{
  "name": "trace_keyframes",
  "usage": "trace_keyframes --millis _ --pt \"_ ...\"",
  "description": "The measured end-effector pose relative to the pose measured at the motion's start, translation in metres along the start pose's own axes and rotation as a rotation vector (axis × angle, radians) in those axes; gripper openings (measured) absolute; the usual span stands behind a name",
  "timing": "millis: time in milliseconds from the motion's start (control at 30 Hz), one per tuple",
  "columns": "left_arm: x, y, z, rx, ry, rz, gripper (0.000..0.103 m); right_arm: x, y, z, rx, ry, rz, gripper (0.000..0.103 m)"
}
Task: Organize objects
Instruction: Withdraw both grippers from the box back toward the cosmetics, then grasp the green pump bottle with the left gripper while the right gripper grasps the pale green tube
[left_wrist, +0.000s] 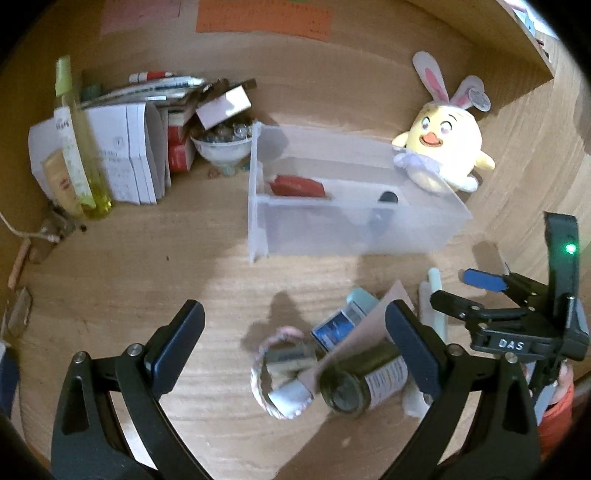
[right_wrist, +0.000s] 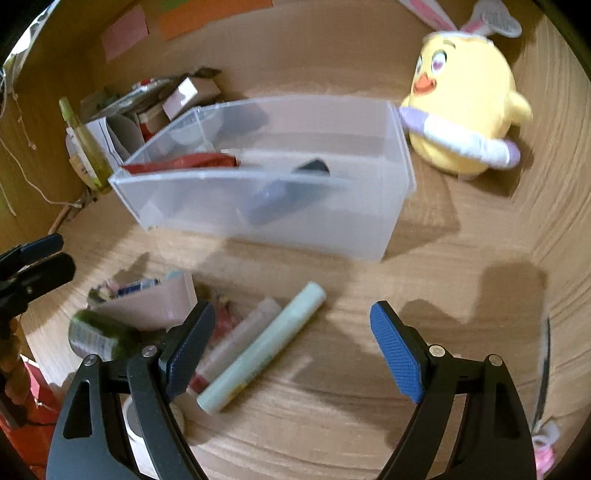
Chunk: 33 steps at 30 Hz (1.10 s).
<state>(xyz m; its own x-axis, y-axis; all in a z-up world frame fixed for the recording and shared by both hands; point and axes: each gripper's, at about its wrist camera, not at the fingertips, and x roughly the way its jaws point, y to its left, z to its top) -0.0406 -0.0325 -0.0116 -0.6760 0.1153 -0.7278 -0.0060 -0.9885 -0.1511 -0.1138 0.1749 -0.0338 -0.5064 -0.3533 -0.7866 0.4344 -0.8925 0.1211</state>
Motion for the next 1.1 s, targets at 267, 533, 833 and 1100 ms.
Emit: trace_keyframes --millis 267,533,833,1100 --pt "-0.001 -0.019 -0.023 0.034 0.024 -0.02 0.099 0.005 -0.008 -0.012 0.026 0.028 -0.002 0.084" --pt "0.007 -0.041 -0.036 0.073 0.05 -0.05 0.099 0.003 -0.016 -0.016 0.034 0.036 0.001 0.084" --pt "0.009 -0.034 -0.043 0.005 0.048 -0.077 0.098 -0.003 -0.028 -0.021 0.047 0.033 -0.014 0.083" --pt "0.011 -0.039 -0.047 0.053 0.034 -0.037 0.085 -0.011 -0.038 -0.027 0.063 0.027 -0.023 0.079"
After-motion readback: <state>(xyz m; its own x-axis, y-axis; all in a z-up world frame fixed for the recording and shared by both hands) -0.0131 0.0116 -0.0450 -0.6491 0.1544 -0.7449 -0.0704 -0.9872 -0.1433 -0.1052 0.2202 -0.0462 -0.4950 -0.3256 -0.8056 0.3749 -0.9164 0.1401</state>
